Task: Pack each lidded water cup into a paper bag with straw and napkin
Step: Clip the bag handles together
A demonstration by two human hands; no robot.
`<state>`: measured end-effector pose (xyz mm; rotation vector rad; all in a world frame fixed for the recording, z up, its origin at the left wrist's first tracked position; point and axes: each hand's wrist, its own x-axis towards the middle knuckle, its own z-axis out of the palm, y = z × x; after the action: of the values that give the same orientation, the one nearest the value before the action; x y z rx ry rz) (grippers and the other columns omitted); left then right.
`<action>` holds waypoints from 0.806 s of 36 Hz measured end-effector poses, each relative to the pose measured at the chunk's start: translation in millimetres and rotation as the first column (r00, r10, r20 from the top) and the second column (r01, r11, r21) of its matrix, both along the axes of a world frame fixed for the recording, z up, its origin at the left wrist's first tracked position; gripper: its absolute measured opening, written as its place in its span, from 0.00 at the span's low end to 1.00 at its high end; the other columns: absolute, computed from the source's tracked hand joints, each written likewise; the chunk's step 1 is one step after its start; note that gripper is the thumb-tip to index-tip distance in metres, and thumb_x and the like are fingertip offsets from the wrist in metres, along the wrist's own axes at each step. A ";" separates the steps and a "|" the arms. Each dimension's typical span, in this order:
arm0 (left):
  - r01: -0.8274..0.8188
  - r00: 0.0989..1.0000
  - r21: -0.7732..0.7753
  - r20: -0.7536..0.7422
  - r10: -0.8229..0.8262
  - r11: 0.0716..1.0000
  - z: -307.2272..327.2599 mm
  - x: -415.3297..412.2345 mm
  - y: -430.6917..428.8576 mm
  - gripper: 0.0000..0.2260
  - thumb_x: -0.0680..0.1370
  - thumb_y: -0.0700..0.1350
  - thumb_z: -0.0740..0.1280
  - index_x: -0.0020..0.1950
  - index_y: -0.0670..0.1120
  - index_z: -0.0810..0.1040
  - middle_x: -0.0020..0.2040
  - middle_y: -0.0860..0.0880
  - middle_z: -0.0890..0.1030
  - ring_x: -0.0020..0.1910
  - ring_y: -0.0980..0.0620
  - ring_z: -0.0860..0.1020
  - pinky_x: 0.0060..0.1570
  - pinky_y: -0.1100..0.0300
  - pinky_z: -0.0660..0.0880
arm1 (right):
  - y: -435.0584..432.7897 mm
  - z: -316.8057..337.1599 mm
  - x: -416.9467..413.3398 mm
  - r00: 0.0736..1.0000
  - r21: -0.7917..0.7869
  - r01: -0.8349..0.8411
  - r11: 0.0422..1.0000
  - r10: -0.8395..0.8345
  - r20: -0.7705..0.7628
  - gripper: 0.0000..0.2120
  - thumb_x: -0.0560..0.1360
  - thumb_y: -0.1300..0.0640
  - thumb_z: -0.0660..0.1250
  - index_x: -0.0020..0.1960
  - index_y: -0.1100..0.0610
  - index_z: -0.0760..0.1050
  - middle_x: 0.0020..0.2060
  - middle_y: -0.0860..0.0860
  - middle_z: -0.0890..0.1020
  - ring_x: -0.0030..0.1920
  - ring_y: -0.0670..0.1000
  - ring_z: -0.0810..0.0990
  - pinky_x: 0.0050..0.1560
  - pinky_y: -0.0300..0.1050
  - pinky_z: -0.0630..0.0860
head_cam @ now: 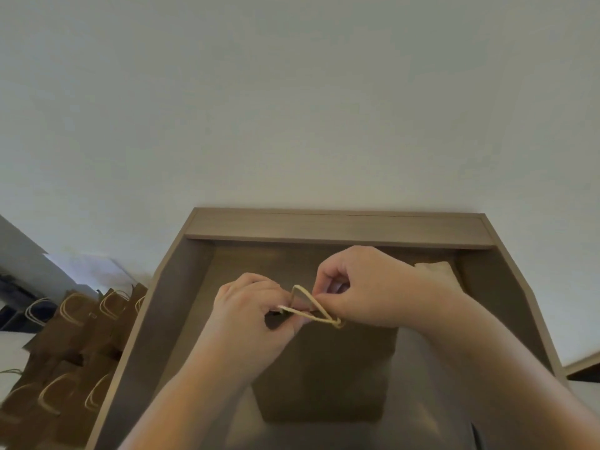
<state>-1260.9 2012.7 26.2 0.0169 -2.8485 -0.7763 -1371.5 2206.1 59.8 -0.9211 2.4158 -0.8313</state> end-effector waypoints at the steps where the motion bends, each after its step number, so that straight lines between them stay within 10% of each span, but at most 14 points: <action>1: 0.010 1.000 0.008 0.009 -0.010 1.000 0.6 0.3 -0.2 0.12 0.75 0.62 0.72 0.35 0.77 0.73 0.42 0.72 0.79 0.54 0.62 0.76 0.60 0.47 0.76 | -0.8 -0.4 3.1 1.000 0.005 -0.012 1.000 0.012 -0.009 0.07 0.77 0.42 0.75 0.43 0.43 0.85 0.39 0.36 0.85 0.42 0.38 0.85 0.45 0.39 0.84; 6: 0.030 0.999 0.018 -0.031 -0.029 0.999 -6.5 -0.9 -5.3 0.14 0.76 0.66 0.66 0.45 0.60 0.86 0.41 0.66 0.81 0.51 0.62 0.77 0.55 0.49 0.79 | -1.5 -1.2 16.0 0.993 -0.005 -0.018 1.000 0.017 -0.118 0.06 0.79 0.45 0.73 0.44 0.44 0.84 0.40 0.39 0.85 0.43 0.40 0.84 0.48 0.41 0.86; 29: 0.103 0.985 -0.038 -0.138 -0.107 0.994 -11.7 -2.5 -5.9 0.14 0.80 0.64 0.65 0.46 0.58 0.86 0.42 0.65 0.81 0.47 0.60 0.79 0.53 0.48 0.78 | -0.5 -5.7 24.4 0.983 -0.058 0.083 0.995 -0.091 -0.156 0.04 0.79 0.45 0.72 0.47 0.42 0.84 0.39 0.37 0.84 0.42 0.40 0.84 0.44 0.40 0.86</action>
<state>-1263.4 2006.8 14.6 -0.1865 -2.7450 -0.7232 -1347.1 2205.6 54.2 -0.9385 2.5996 -0.8852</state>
